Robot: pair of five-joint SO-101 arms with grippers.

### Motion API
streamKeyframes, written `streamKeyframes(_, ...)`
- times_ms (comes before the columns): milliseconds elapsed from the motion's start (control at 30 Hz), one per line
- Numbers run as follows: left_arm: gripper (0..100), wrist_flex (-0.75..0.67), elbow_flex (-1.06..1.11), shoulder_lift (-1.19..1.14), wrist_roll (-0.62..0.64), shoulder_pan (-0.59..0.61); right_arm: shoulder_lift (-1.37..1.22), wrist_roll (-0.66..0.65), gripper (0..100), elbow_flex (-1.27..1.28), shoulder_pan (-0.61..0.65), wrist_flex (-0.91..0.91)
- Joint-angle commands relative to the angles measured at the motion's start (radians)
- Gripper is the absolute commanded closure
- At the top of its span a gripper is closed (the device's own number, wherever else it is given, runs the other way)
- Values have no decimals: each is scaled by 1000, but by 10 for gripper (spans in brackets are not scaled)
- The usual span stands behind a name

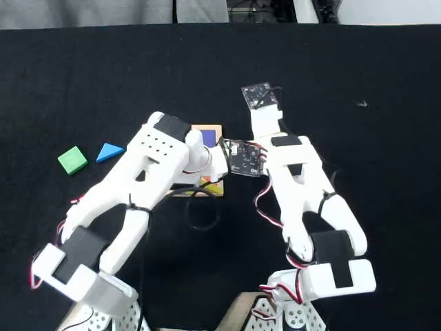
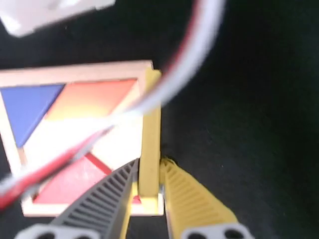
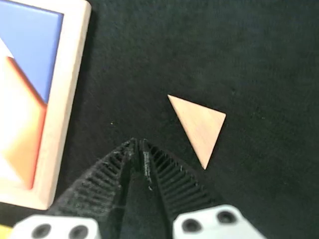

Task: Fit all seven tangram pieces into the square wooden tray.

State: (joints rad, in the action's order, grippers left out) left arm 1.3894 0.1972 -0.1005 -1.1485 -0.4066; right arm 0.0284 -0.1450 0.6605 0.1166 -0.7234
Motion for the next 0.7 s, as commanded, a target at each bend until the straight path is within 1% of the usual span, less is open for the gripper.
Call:
streamKeyframes(0, 971, -49, -59, -64, 2, 5, 48, -9, 987, -12, 11, 14)
streamKeyframes(167, 971, -58, -102, -101, 51, 67, 48, -9, 987, -18, -46, 15)
streamKeyframes(400, 971, -48, -85, -97, 52, 74, 48, -6, 987, -27, -63, 15)
streamKeyframes(567, 971, 18, -96, 8, 52, 71, 47, -8, 987, -27, -58, 17)
streamKeyframes(667, 971, 29, -88, 86, 54, 70, 38, -8, 987, -27, -54, 17)
